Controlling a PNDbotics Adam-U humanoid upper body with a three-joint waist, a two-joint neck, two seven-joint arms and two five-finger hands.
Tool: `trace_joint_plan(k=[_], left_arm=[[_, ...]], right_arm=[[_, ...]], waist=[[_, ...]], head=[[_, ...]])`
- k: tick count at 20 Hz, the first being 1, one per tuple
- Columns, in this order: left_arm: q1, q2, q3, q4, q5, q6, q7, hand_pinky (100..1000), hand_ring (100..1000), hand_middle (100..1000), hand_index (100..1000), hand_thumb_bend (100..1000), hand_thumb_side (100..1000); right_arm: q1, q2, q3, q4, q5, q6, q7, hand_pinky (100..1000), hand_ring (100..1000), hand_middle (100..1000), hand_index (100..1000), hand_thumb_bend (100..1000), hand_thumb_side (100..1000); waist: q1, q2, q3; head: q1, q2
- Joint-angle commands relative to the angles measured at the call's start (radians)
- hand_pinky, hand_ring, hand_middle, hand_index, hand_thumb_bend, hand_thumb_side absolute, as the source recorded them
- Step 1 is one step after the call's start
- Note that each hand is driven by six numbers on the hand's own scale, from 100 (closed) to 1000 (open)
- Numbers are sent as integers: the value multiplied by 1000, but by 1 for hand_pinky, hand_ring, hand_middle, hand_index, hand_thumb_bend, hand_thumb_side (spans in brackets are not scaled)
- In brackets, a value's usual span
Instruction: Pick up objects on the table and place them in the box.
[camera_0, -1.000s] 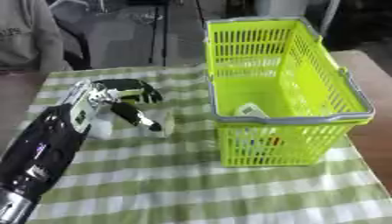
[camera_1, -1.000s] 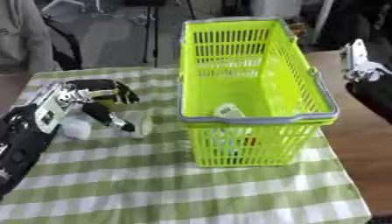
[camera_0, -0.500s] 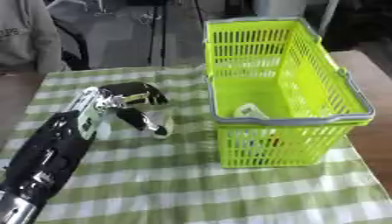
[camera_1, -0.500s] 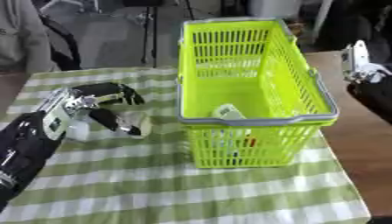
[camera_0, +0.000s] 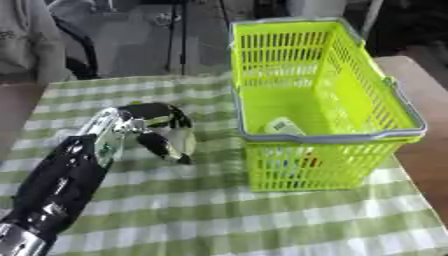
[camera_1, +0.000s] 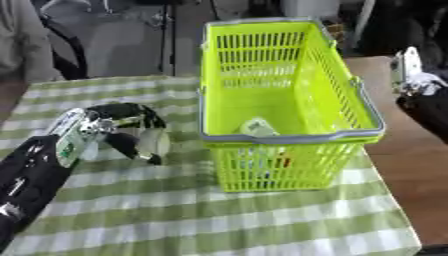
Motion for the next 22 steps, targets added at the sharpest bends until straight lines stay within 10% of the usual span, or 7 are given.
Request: trace_joint_plan(k=[1,2,9,22], left_arm=[[-13,9,6,-2,-22,10,47,524,626,665,807,757,533],[-13,9,5,1,-27,13,56,344,524,579,734,698,403],[-11,13,5,15,-40,41,42,100,379,410,504,549,215],[-44,157,79,-305,237,142,-37,100,352,362,487,466,139]], right_arm=[[-17,-15,-5,-24,-10,0,2,586,577,631,839,100,523],[-17,-15,-5,-24,-10,0,1,586,576,631,839,100,523],[-16,-15,-5,-24,-10,0,1,586,577,631,839,100,524],[4,-18,-12,-18,0,3,-5,588,579,634,839,100,520]], waist=[[-4,-11,-2],[-4,-10,-3],[-3,-12,-1],[-10,-41,26]], head=[[-1,-9],[-1,-9],[-2,-9],[-24,7]])
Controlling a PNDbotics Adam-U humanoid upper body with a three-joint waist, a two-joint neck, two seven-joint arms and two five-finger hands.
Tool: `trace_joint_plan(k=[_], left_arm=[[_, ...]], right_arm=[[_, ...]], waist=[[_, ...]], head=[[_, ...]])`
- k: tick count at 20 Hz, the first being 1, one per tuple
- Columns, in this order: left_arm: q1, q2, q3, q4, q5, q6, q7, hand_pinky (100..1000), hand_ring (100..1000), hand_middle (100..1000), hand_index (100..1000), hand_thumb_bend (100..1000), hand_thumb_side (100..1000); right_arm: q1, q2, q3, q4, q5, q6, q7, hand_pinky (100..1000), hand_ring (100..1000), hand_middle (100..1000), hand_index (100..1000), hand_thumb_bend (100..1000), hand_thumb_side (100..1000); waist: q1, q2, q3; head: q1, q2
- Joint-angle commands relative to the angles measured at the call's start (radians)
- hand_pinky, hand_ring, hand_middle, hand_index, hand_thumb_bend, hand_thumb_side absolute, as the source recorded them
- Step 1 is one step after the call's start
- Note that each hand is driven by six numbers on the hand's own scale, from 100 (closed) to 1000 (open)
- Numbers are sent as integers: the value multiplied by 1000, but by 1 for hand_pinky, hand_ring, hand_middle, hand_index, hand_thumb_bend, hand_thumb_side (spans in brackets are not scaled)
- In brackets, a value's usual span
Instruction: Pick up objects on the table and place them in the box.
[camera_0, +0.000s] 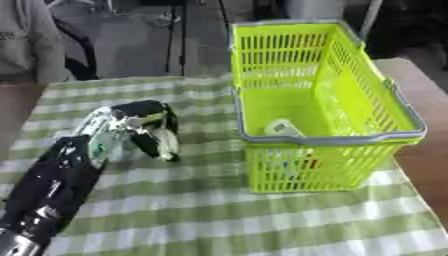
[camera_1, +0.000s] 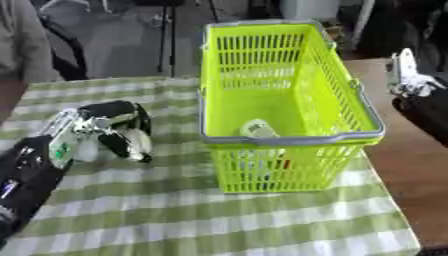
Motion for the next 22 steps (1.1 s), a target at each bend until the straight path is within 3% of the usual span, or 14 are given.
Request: trace_joint_plan(k=[1,5,10,18,19,20,21,22], left_arm=[[-38,80,39,-129,88,52,11,100,352,361,487,467,132],[-77,82,61,-220,200,137,96,100,352,352,486,433,103],[-125,1,8,-211,323,213,226,100,355,351,491,421,123],[-188,-151,-80,-95,248,194,383,100,371,370,505,475,167],[-190,-161,-91,-91,238,182,392,217,457,453,581,637,316],[-190,-170,-106,-92,222,165,396,217,457,453,581,637,316],[-189,-176,-120,-94,205,147,397,553,653,656,751,743,604],[-185,-180,-138,-102,177,122,389,553,653,656,751,743,604]], right_arm=[[-5,-19,-11,-18,1,0,-3,588,579,634,839,100,520],[-2,-17,-8,-17,2,-1,-1,588,580,636,839,100,521],[-9,-12,0,-17,0,-5,7,589,581,638,839,100,519],[-32,-4,16,-26,-10,-12,23,590,582,639,839,100,519],[-33,-3,17,-26,-11,-12,25,590,582,638,839,100,519],[-34,-3,17,-27,-11,-12,26,590,582,638,839,100,519],[-35,-3,18,-27,-12,-12,27,589,582,638,839,100,519],[-35,-4,17,-27,-12,-12,27,589,582,638,839,100,519]], waist=[[-2,-22,5],[-2,-33,8],[-3,-39,-9],[8,-31,-65],[9,-30,-69],[10,-30,-71],[11,-29,-73],[12,-29,-74]], head=[[-7,6],[-6,6],[11,-3],[40,-22],[41,-23],[41,-24],[42,-25],[42,-26]])
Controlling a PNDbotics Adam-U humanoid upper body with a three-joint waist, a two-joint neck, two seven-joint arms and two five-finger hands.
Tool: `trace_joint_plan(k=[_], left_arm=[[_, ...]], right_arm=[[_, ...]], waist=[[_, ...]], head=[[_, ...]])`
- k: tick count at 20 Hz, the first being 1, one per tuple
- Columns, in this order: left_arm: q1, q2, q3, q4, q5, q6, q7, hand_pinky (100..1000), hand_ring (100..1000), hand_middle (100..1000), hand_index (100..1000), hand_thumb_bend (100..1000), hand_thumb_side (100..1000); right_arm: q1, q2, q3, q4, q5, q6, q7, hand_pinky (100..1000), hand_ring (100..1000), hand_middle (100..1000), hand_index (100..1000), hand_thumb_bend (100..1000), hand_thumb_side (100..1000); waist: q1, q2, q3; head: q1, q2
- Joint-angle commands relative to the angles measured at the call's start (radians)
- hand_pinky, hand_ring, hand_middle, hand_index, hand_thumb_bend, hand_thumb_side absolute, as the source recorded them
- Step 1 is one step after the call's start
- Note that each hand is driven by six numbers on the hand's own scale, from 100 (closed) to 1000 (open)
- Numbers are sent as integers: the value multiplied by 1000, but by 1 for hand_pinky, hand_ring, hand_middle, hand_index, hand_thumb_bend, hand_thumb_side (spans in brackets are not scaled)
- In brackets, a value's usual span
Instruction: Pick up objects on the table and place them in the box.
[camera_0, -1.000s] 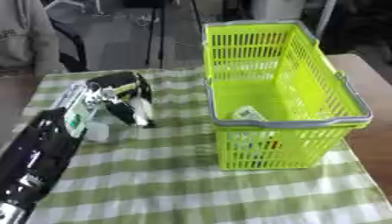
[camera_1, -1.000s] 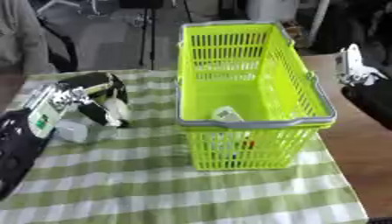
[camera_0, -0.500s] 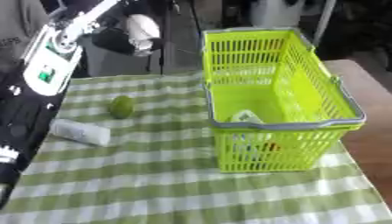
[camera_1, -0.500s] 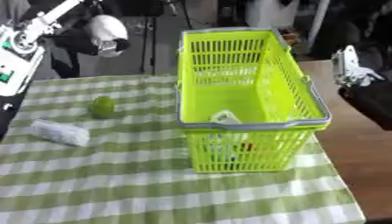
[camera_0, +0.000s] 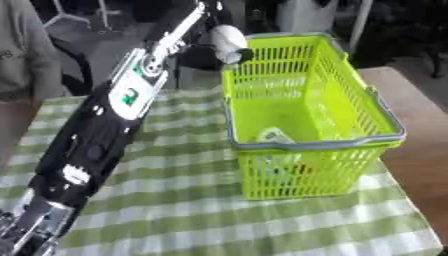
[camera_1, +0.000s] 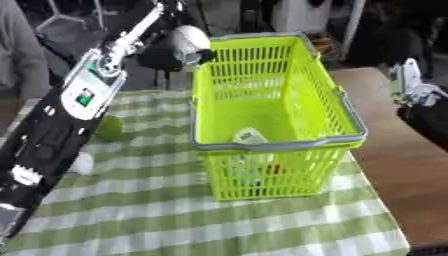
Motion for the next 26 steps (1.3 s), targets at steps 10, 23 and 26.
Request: trace_joint_plan(k=[10,23,26], left_arm=[[98,108,-51,-180,-30,-147,-49,842,892,886,917,464,1000],[596,297,332,-688,560,54,248,642,755,746,833,386,932],[676,286,393,-697,577,79,304,632,749,740,833,364,943]], right_arm=[[8,-11,-17,-20,-6,5,-7,588,581,636,838,100,522],[45,-21,-40,-10,7,15,-31,587,580,635,839,100,523],[48,-23,-43,-9,9,16,-34,586,579,634,839,100,523]], waist=[[-9,-18,49],[-33,-36,144],[-34,-34,156]], head=[[-39,-5],[-99,25],[-105,30]])
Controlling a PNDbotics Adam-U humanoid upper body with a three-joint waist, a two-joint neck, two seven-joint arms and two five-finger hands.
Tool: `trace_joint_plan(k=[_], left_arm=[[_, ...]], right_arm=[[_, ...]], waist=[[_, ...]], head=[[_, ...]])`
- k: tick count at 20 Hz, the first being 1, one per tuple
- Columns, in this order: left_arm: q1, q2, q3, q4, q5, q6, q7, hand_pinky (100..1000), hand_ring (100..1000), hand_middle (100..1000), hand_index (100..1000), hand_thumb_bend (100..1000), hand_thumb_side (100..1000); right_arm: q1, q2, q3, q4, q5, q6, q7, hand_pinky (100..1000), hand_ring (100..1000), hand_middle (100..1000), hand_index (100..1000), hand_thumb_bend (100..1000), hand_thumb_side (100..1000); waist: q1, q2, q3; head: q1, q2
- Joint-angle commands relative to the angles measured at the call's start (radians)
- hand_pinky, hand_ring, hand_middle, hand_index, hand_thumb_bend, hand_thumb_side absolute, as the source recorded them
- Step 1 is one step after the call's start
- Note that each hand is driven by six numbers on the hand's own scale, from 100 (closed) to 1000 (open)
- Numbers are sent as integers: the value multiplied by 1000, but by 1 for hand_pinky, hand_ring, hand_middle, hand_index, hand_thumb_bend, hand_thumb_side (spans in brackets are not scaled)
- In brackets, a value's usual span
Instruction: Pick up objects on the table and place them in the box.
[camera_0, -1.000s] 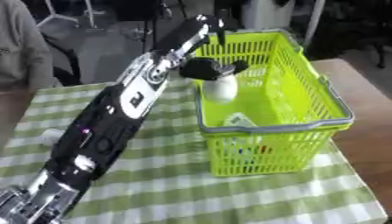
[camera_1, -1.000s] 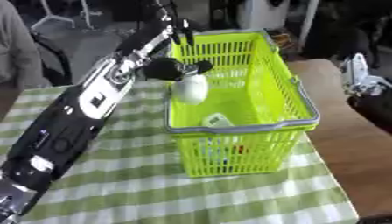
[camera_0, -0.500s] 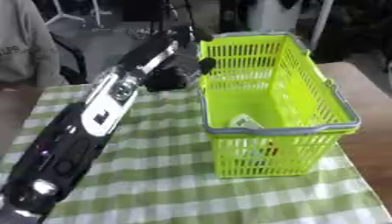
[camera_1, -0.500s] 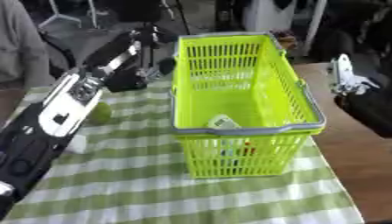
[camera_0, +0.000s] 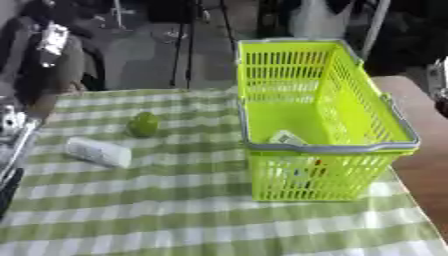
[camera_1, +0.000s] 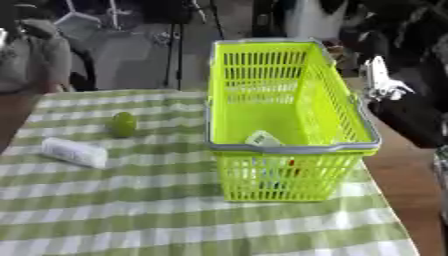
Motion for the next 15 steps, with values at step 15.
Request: trace_joint_plan(k=[15], left_arm=[[80,-16,63,-25,-2,29,41,628,747,738,836,346,958]], right_arm=[[-5,-21,-13,-10,9,0,-7,586,579,634,839,100,522]], waist=[[-6,-9,22]], head=[[-14,22]])
